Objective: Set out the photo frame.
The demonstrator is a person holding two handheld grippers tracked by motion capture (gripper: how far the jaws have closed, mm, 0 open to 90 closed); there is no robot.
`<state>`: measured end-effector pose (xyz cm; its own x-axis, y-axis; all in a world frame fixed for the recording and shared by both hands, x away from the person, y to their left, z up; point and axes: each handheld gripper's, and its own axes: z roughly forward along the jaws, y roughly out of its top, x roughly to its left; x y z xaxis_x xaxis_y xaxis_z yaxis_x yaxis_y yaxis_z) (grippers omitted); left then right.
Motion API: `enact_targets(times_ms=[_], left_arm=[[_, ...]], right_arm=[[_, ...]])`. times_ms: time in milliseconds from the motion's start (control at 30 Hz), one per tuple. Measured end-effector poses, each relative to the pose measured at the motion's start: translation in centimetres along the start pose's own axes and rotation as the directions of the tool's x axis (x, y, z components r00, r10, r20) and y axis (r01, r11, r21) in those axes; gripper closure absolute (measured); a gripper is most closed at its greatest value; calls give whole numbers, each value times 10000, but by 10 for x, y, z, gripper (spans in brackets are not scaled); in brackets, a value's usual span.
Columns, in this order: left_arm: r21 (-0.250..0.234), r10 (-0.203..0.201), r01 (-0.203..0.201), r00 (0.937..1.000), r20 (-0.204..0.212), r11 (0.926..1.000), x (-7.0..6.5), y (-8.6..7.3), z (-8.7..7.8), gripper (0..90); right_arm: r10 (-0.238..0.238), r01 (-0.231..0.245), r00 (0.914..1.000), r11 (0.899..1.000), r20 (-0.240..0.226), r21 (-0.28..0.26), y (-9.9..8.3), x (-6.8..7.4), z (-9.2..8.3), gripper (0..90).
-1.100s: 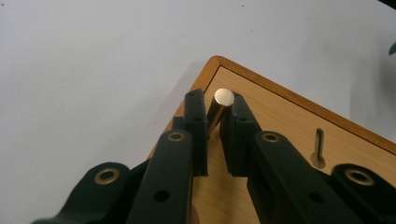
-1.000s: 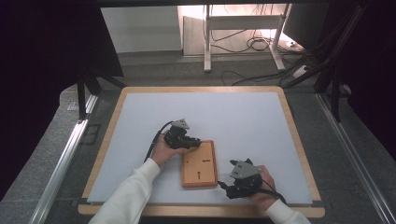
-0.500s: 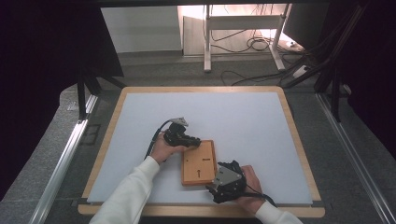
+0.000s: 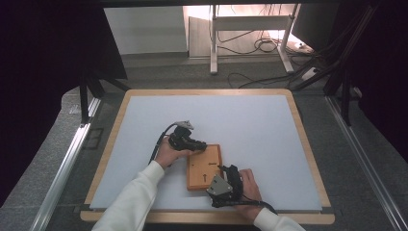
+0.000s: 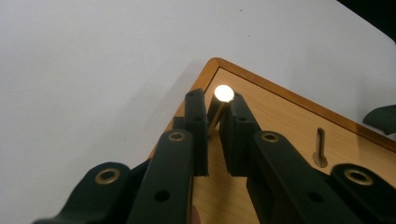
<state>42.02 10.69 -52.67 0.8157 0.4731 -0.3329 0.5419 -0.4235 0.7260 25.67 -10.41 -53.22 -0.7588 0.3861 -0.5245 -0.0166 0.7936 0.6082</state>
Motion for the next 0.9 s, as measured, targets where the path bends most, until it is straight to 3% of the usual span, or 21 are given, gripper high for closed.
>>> enact_targets(times_ms=[133, 333, 533, 633, 733, 900], left_arm=[[-66, 74, -76, 9997, -233, 9999, -1, 0, 0, 840], [-202, -19, 11, 9992, -410, 9998, -1, 0, 0, 847], [-372, -273, 259, 9989, -389, 9990, 0, -1, 0, 843], [-398, -247, 229, 9987, -453, 9989, 0, -1, 0, 836], [-458, -261, 239, 9985, -488, 9987, 0, -1, 0, 821], [-481, -249, 226, 9985, -488, 9986, 1, -2, -2, 810]], right_arm=[[-143, 150, 9994, 9996, 325, -227, 0, 0, -2, 172], [-349, 386, 9977, 9972, 583, -639, 7, -5, -8, 291], [-676, 716, 9941, 9964, 852, -455, 11, -11, -7, 397], [-636, 682, 9941, 9964, 875, -495, 11, -12, -7, 412], [-1034, 1107, 9880, 9921, 1143, -588, 13, -14, -9, 472], [-1185, 1276, 9848, 9896, 1271, -658, 14, -16, -12, 504]])
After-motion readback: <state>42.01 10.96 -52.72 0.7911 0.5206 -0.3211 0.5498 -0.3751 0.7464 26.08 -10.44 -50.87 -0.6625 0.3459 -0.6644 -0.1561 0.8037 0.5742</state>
